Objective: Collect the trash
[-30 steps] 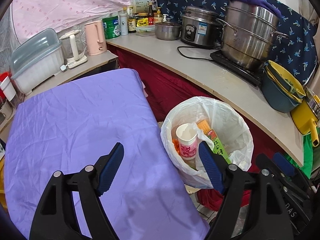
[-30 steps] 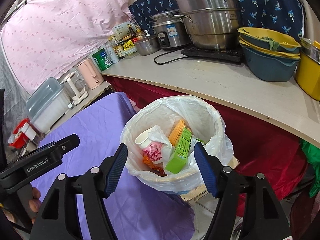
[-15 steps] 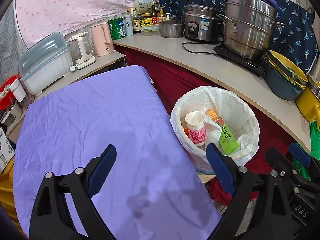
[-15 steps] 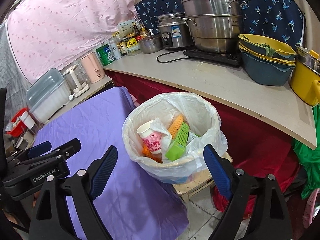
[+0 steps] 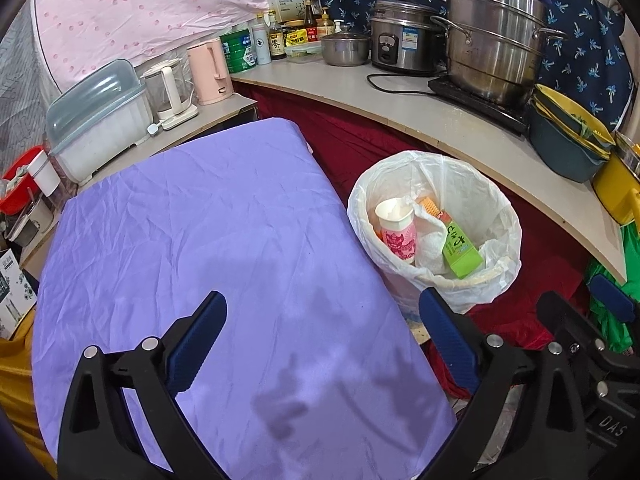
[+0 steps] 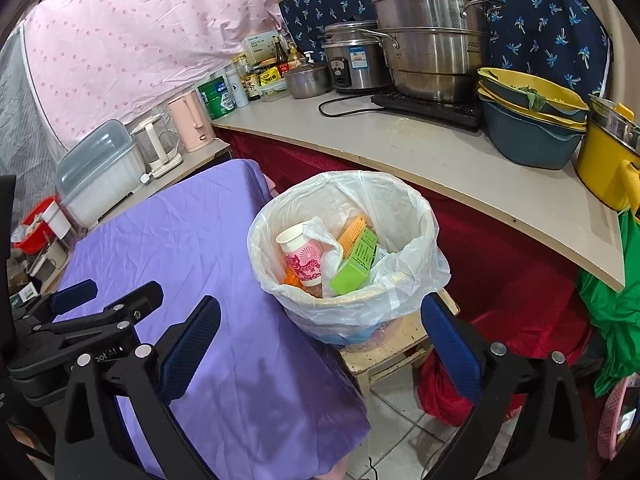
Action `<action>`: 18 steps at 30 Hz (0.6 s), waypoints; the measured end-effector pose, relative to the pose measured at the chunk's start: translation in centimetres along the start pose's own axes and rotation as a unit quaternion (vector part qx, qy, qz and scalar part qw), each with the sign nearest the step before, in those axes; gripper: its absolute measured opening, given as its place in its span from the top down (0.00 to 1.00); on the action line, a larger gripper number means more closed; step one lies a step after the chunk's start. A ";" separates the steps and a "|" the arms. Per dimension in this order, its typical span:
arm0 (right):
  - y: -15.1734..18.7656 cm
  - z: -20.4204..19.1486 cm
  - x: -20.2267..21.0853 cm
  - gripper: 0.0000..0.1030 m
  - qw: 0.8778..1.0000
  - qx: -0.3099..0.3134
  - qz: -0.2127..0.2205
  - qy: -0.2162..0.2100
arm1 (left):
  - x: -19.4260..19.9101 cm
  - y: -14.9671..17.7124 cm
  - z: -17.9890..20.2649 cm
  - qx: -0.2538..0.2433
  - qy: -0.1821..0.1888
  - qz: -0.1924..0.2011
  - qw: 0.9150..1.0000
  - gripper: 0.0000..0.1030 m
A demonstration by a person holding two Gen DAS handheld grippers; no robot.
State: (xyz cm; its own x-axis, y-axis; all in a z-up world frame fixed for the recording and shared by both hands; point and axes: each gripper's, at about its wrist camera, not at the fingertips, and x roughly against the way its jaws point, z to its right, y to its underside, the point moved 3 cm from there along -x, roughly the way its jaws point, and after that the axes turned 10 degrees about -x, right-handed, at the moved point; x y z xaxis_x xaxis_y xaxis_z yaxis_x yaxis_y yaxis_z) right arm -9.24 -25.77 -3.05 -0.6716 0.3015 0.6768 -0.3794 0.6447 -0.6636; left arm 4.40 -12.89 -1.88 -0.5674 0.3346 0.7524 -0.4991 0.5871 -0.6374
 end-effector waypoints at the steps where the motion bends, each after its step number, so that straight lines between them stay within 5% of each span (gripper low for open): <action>1: 0.1 0.1 0.1 0.06 1.000 -0.002 0.000 0.000 | 0.0 0.2 0.0 0.000 -0.001 -0.002 1.000 0.10; 18: 1.4 0.1 1.1 0.06 1.000 0.013 -0.004 0.006 | 0.4 2.6 0.2 0.003 -0.012 -0.021 1.000 0.10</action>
State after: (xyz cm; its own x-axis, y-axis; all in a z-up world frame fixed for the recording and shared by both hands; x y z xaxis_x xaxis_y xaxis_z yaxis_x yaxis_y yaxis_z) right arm -10.62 -24.63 -3.25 -0.6618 0.3047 0.6849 -0.4002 0.6289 -0.6665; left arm 2.72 -11.41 -3.21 -0.5610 0.2913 0.7749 -0.5277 0.5953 -0.6059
